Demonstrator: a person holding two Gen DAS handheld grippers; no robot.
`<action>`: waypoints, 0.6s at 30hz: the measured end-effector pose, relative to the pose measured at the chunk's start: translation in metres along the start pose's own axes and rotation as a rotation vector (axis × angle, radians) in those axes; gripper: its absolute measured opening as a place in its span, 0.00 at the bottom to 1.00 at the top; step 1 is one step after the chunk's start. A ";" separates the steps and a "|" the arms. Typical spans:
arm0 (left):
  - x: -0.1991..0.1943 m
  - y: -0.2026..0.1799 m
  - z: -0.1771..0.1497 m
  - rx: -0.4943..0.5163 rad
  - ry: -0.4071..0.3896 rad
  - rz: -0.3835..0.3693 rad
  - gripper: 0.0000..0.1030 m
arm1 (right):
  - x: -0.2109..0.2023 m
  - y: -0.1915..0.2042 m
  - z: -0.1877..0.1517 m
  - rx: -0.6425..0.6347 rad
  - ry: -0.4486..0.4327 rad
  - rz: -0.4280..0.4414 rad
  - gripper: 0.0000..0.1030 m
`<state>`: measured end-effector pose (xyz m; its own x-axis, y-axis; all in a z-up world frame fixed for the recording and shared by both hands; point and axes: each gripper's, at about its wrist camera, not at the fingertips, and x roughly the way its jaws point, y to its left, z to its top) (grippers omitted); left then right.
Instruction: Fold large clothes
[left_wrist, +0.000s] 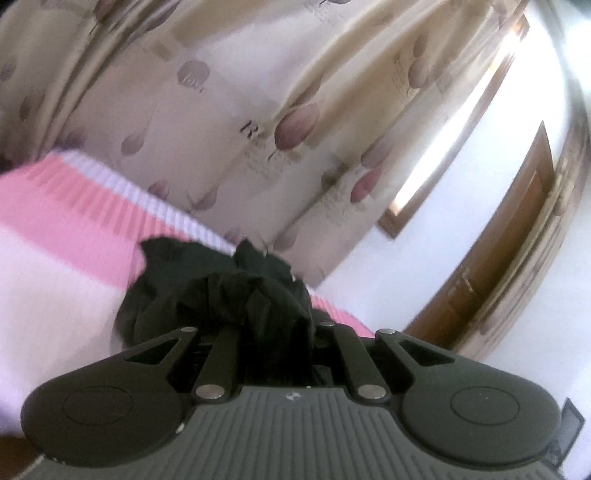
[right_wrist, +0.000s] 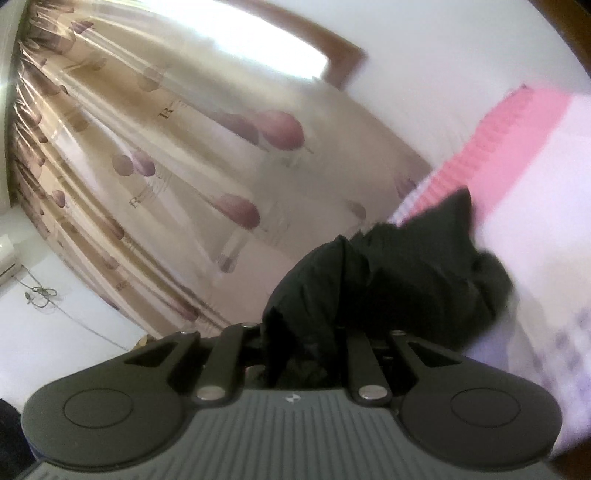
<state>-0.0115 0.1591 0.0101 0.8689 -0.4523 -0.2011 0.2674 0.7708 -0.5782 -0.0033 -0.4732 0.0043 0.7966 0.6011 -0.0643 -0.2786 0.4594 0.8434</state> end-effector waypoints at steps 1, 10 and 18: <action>0.008 -0.002 0.006 0.010 -0.012 0.011 0.10 | 0.010 -0.001 0.009 -0.009 -0.002 -0.005 0.15; 0.094 0.003 0.055 0.011 -0.063 0.102 0.12 | 0.087 -0.022 0.072 -0.022 -0.023 -0.077 0.15; 0.161 0.025 0.071 -0.016 -0.051 0.186 0.14 | 0.146 -0.047 0.096 -0.033 -0.003 -0.143 0.17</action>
<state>0.1641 0.1374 0.0193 0.9227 -0.2792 -0.2657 0.0941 0.8317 -0.5471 0.1773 -0.4693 0.0067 0.8308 0.5261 -0.1814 -0.1794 0.5618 0.8076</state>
